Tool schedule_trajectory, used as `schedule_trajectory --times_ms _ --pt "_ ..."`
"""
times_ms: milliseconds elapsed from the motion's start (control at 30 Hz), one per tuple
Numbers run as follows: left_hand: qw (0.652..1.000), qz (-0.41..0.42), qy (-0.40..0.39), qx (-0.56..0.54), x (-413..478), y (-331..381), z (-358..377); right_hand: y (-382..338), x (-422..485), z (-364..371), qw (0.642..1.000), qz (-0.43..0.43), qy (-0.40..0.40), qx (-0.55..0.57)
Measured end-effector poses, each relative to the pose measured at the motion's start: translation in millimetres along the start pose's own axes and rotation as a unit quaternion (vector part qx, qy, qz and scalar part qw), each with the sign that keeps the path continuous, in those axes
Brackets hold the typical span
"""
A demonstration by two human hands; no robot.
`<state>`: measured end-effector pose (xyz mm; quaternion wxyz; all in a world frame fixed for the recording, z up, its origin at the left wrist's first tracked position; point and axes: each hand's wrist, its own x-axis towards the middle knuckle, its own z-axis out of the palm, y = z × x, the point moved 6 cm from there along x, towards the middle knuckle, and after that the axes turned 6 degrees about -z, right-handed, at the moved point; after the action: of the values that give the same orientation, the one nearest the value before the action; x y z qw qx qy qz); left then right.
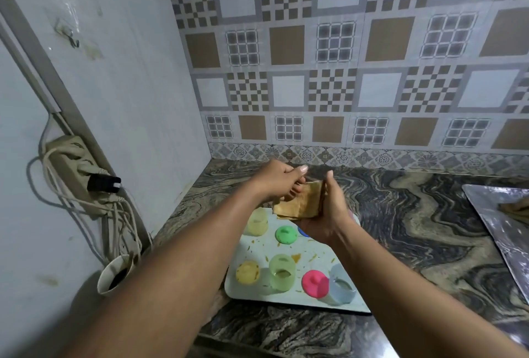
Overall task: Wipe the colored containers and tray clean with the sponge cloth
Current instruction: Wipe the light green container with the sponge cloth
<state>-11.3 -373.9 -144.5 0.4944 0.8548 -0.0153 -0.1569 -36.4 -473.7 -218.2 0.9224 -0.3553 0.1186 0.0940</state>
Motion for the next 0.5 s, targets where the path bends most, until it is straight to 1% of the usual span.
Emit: schedule_trajectory --times_ms 100,167,233,300,367,400,500 --pt "0.999 0.003 -0.002 0.05 8 -13 -9 3 1 -2 0.999 0.015 0.001 -0.047" --pt "0.999 0.005 -0.009 0.047 16 -24 -14 7 3 -5 0.995 0.029 0.01 -0.094" --pt "0.999 0.0 0.003 0.045 22 -36 -18 8 9 -17 0.988 0.034 0.044 -0.144" --pt "0.998 -0.005 0.009 0.07 24 -51 -19 3 10 -34 0.983 0.029 0.084 -0.159" --pt "0.989 0.015 -0.012 0.149 27 -72 -10 -1 10 -53 0.981 0.03 0.108 -0.159" --pt "0.978 0.027 -0.032 0.203 25 -82 -1 -3 8 -61 0.981 0.034 0.117 -0.153" --pt "0.932 0.037 -0.117 0.342 15 -115 33 -6 -1 -81 0.983 0.037 0.13 -0.123"
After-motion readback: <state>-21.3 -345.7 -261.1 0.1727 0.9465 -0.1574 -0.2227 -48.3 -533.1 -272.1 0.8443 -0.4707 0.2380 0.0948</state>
